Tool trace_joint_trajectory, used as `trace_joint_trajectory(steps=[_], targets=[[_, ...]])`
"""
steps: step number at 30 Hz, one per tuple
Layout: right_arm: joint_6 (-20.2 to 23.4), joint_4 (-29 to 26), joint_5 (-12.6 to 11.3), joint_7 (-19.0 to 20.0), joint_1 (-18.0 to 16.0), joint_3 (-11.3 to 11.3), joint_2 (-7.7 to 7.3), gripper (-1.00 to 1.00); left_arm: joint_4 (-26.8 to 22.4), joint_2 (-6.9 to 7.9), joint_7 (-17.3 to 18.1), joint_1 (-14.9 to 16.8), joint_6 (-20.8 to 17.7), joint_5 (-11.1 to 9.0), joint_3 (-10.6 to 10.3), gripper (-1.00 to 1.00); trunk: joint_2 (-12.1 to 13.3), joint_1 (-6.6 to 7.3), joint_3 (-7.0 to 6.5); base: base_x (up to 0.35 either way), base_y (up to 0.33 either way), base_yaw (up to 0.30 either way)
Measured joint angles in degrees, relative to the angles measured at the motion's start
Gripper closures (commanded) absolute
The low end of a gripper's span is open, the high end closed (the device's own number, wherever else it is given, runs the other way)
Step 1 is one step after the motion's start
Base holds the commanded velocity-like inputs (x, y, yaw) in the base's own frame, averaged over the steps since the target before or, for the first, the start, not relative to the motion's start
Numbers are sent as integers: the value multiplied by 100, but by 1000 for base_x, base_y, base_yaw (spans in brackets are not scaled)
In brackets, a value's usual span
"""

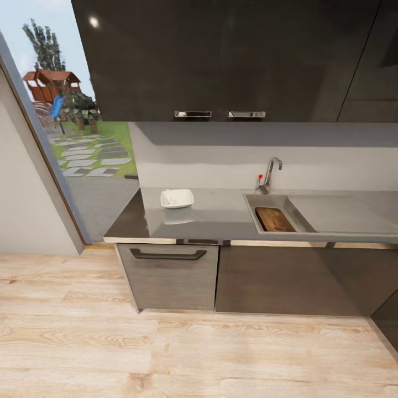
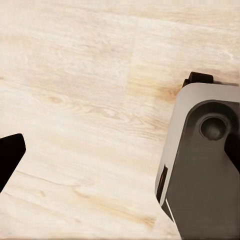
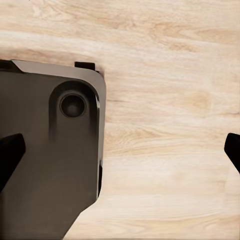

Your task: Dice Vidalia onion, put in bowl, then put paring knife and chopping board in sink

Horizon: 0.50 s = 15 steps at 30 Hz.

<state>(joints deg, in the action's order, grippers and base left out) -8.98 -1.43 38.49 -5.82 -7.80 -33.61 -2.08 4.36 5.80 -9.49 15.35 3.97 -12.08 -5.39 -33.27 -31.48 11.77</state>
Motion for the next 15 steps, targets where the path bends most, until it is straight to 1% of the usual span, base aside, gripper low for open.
trace_joint_trajectory(steps=[2, 12, 15], targets=[[-15, -8, 9, 12, 2, 7, 8, -100, -4, 1, 19, -4, -57, 6, -1, -100, 0, 0, 0, 0, 0, 0], [-67, -101, 13, 17, 4, -4, 22, -100, -11, -33, 53, -11, -55, 25, -13, -100, 0, 0, 0, 0, 0, 0], [-64, -99, 13, 17, 4, 3, 31, -100, -11, -75, 58, -14, -55, 24, -11, -100, 0, 0, 0, 0, 0, 0]])
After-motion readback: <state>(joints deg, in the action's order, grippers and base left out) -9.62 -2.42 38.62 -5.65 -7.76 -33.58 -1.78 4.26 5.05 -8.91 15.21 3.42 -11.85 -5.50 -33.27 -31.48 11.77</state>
